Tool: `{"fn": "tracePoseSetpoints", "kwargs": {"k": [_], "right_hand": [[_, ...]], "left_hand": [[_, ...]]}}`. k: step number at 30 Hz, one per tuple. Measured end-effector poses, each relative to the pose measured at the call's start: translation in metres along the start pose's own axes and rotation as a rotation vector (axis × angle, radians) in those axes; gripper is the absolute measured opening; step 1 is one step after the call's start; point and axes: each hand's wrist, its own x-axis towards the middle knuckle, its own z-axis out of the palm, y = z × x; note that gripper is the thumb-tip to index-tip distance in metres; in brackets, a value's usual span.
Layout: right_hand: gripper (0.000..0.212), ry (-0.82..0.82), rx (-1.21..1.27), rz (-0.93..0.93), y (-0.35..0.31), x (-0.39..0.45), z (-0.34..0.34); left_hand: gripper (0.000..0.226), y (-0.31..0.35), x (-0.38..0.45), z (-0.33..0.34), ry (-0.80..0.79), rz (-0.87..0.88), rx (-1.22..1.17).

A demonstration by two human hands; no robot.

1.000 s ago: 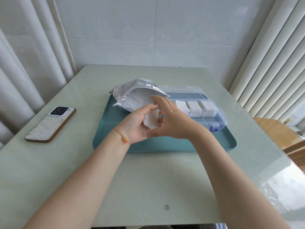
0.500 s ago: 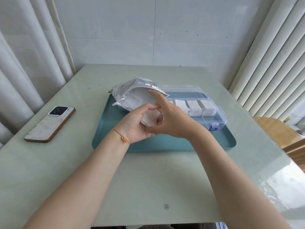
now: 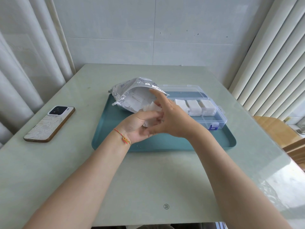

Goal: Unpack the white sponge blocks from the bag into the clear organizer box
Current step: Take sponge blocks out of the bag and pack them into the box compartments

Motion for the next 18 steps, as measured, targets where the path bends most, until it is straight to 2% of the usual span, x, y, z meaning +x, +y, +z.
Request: {"fn": "tracePoseSetpoints", "kwargs": {"k": [3, 6, 10, 13, 16, 18], "right_hand": [[0.114, -0.013, -0.007, -0.013, -0.0015, -0.0002, 0.0014], [0.105, 0.000, 0.007, -0.015, 0.0014, 0.0010, 0.0021], [0.112, -0.047, -0.028, -0.021, 0.0018, -0.0006, 0.0017], [0.109, -0.047, -0.072, -0.017, -0.0010, -0.0008, 0.0037], [0.104, -0.002, -0.046, -0.031, -0.0007, 0.0006, 0.0060], [0.106, 0.009, -0.041, -0.037, 0.0004, 0.0010, 0.0063]], "left_hand": [[0.016, 0.0021, -0.0020, 0.0014, -0.050, 0.024, 0.006], [0.024, 0.0074, -0.0066, 0.0069, -0.096, 0.035, -0.111], [0.013, 0.0064, -0.0029, 0.0052, -0.002, 0.037, -0.126], [0.008, 0.0044, -0.0009, 0.0051, 0.071, 0.010, -0.096], [0.014, 0.0058, -0.0025, 0.0059, 0.065, 0.010, -0.141], [0.010, 0.0062, -0.0013, 0.0031, 0.020, 0.020, -0.189]]}}
